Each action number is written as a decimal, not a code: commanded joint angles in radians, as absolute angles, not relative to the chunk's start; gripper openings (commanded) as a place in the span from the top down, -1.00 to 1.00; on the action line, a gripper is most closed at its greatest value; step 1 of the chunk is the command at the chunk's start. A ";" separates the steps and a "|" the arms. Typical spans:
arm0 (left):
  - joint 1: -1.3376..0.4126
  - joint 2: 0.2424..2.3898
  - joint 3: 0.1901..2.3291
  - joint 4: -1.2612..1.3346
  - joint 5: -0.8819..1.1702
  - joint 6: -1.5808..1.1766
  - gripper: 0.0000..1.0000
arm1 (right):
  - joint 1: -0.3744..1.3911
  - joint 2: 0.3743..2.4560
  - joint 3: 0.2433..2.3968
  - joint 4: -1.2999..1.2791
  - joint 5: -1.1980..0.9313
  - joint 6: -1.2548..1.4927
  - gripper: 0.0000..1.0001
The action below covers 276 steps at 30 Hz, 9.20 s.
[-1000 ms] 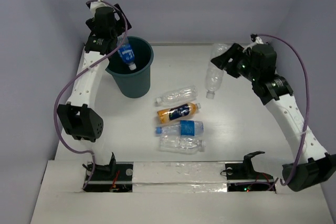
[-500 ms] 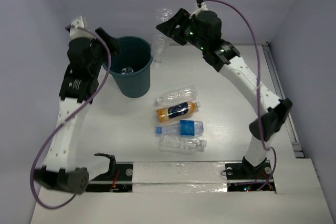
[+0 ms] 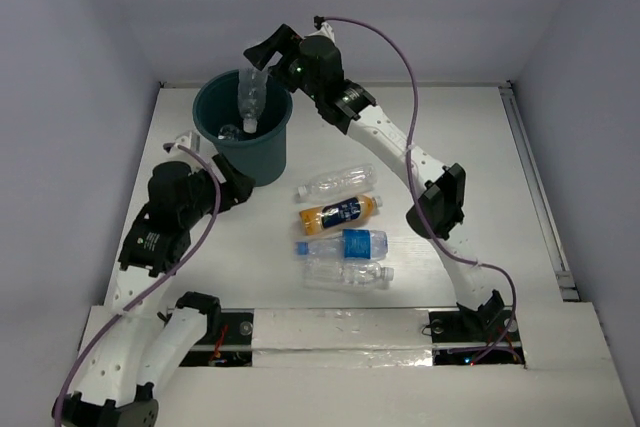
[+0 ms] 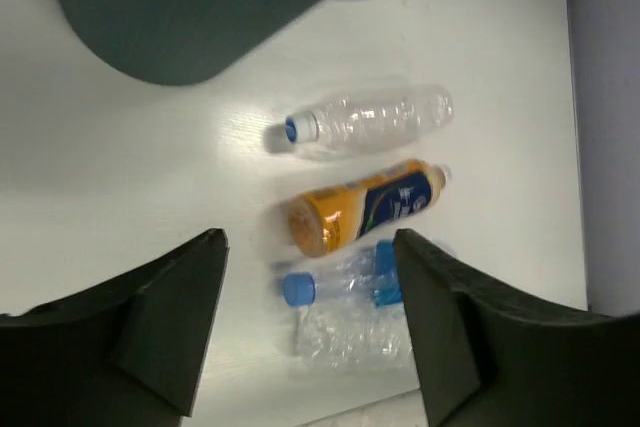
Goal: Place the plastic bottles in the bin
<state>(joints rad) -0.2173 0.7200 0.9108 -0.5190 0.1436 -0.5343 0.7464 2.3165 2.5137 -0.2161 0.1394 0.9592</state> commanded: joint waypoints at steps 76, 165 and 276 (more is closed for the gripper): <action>-0.534 1.571 1.845 -0.434 -0.052 -0.196 0.30 | 1.014 1.360 1.015 -0.512 -0.210 0.179 -0.74; -0.569 0.982 0.785 -0.204 0.138 -0.529 -0.14 | 0.841 2.032 2.262 -0.023 0.379 0.784 -0.88; -0.086 1.037 1.145 0.020 0.160 -0.668 -0.66 | 0.733 1.684 1.914 -0.190 0.252 0.752 0.73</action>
<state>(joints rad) -0.0841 1.0901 1.2301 0.0273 0.1215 -0.5495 0.7330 1.5745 1.7668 -0.3004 0.2798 0.7849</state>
